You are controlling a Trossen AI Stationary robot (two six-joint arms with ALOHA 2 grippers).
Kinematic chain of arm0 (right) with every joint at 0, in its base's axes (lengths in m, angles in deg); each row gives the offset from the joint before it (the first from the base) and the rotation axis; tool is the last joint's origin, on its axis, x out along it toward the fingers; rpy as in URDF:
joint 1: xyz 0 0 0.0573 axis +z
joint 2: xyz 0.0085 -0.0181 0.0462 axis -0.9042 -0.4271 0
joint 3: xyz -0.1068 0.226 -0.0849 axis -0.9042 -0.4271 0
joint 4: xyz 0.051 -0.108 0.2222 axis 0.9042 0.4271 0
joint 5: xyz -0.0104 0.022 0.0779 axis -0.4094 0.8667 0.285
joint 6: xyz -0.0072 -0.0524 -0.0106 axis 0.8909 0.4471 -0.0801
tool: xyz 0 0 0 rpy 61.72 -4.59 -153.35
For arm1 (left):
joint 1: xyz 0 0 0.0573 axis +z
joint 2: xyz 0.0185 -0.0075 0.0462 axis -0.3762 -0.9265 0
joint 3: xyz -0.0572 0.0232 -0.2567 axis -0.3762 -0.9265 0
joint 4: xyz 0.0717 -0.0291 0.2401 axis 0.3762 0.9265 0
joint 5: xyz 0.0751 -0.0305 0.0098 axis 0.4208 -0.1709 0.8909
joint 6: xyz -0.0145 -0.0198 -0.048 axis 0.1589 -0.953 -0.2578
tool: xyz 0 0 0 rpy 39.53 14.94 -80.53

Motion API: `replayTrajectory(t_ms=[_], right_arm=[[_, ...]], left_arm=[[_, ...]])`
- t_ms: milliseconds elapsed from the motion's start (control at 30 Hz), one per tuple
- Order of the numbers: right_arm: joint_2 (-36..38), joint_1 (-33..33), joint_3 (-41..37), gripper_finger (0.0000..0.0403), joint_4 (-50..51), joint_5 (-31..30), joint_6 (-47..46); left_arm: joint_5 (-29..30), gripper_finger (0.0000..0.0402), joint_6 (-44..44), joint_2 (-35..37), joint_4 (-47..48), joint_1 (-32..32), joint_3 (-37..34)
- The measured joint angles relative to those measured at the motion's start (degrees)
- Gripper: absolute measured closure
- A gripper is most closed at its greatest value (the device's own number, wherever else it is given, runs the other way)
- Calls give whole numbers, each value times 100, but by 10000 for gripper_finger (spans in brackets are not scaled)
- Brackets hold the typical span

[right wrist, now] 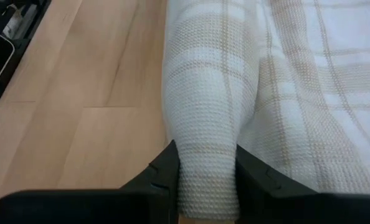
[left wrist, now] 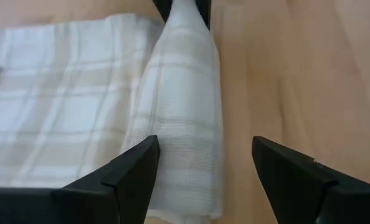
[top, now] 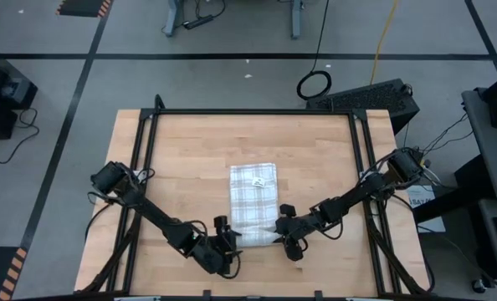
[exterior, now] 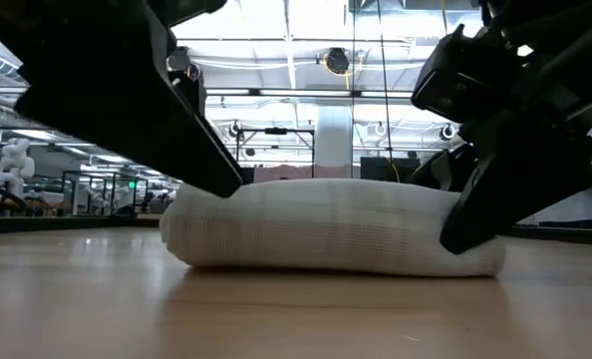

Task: Roll towel
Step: Roll the towel

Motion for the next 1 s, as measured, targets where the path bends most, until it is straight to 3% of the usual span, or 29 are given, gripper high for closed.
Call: replayTrajectory(t_ms=[167, 633, 833, 1000], right_arm=[[0, -52, 0, 314, 10, 130, 1], [0, -102, 0, 314, 19, 152, 8], [0, -102, 0, 314, 25, 145, 8], [0, -105, -2, 314, 28, 179, 2]], left_arm=[[38, 136, 411, 76, -76, 19, 1], [-24, 136, 11, -7, 307, 169, -20], [-439, 136, -399, -294, 177, 261, -17], [-479, 171, -466, -317, 96, 256, -15]])
